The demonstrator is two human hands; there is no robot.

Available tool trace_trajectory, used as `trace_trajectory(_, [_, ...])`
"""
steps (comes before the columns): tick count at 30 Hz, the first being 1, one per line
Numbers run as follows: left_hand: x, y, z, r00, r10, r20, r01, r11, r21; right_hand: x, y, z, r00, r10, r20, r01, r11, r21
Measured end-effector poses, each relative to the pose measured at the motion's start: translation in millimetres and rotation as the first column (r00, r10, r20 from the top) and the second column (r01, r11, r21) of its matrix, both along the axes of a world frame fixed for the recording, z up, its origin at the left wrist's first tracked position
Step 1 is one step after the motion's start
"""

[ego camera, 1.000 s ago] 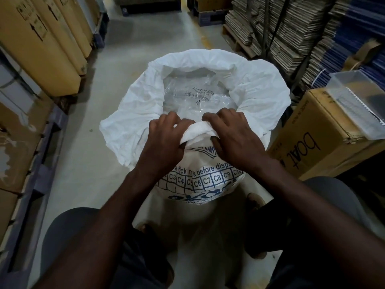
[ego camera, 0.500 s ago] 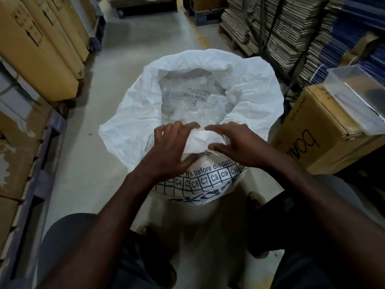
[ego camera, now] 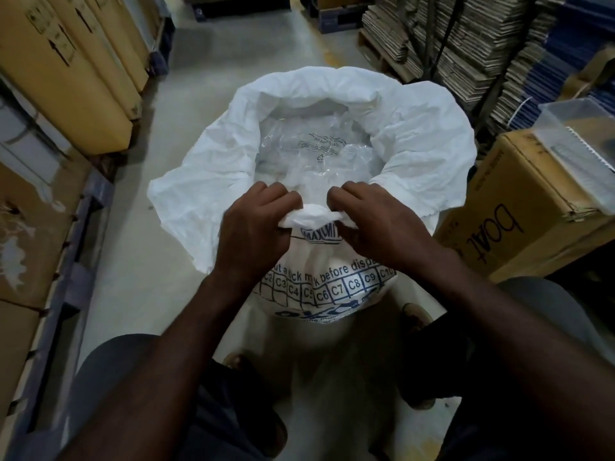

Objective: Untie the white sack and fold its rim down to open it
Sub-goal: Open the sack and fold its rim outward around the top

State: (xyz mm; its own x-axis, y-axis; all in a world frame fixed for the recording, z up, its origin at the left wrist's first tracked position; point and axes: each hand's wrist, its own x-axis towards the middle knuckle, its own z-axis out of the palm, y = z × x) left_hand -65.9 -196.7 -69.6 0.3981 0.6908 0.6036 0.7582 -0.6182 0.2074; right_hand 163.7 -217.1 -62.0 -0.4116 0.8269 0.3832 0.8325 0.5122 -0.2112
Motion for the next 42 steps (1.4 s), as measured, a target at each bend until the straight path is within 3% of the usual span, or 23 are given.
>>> trace_trajectory(3, [0, -1, 1, 0.993, -0.118, 0.022, 0.12, 0.983, -0.138, -5, 8, 1, 0.998, -0.055, -0.042, 0.061, 0.986, 0.153])
trace_trajectory(5, [0, -5, 1, 0.986, -0.156, 0.049, 0.164, 0.929, -0.331, -8, 10, -1, 0.996, -0.06, -0.061, 0.07, 0.981, 0.179])
trace_trajectory(7, [1, -8, -4, 0.988, -0.149, 0.025, 0.146, 0.897, -0.418, -12, 10, -5, 0.997, -0.068, -0.04, 0.074, 0.979, 0.189])
trace_trajectory(10, [-7, 1, -9, 0.988, -0.012, -0.156, -0.032, 0.961, -0.273, -18, 9, -6, 0.999, -0.051, -0.003, 0.051, 0.984, 0.173])
trace_trajectory(13, [-12, 9, -4, 0.982, 0.127, -0.141, -0.146, 0.98, -0.133, -24, 6, -3, 1.0, -0.009, 0.028, 0.006, 0.993, 0.117])
trace_trajectory(16, [-6, 11, -4, 0.982, 0.127, -0.142, -0.144, 0.983, -0.115, -26, 7, -2, 0.998, 0.023, 0.064, -0.028, 0.997, 0.075])
trace_trajectory(19, [-10, 15, -13, 0.988, -0.001, -0.153, -0.043, 0.957, -0.287, -16, 11, -1, 0.998, 0.058, -0.035, -0.059, 0.998, -0.036])
trace_trajectory(24, [-20, 7, -20, 0.979, -0.19, -0.07, 0.11, 0.789, -0.605, 7, 3, -3, 0.975, 0.112, -0.192, -0.172, 0.929, -0.328])
trace_trajectory(26, [-20, 6, -20, 0.984, -0.174, -0.035, 0.114, 0.771, -0.626, 14, 0, 0, 0.959, 0.094, -0.268, -0.205, 0.882, -0.424])
trace_trajectory(30, [-18, 7, -27, 0.983, -0.155, -0.099, 0.093, 0.883, -0.459, 30, 1, -3, 0.961, 0.03, -0.275, -0.176, 0.832, -0.527])
trace_trajectory(35, [-2, 6, -22, 0.988, -0.109, -0.112, 0.083, 0.973, -0.217, 18, 9, -18, 0.992, 0.117, -0.042, -0.124, 0.909, -0.399])
trace_trajectory(38, [4, 4, -17, 0.997, -0.018, -0.075, 0.007, 0.99, -0.141, 1, 10, -13, 0.995, 0.081, 0.061, -0.073, 0.991, -0.115])
trace_trajectory(42, [6, 1, -12, 0.999, 0.043, -0.006, -0.043, 0.997, -0.058, -15, 9, -13, 0.998, 0.023, 0.065, -0.031, 0.992, 0.124])
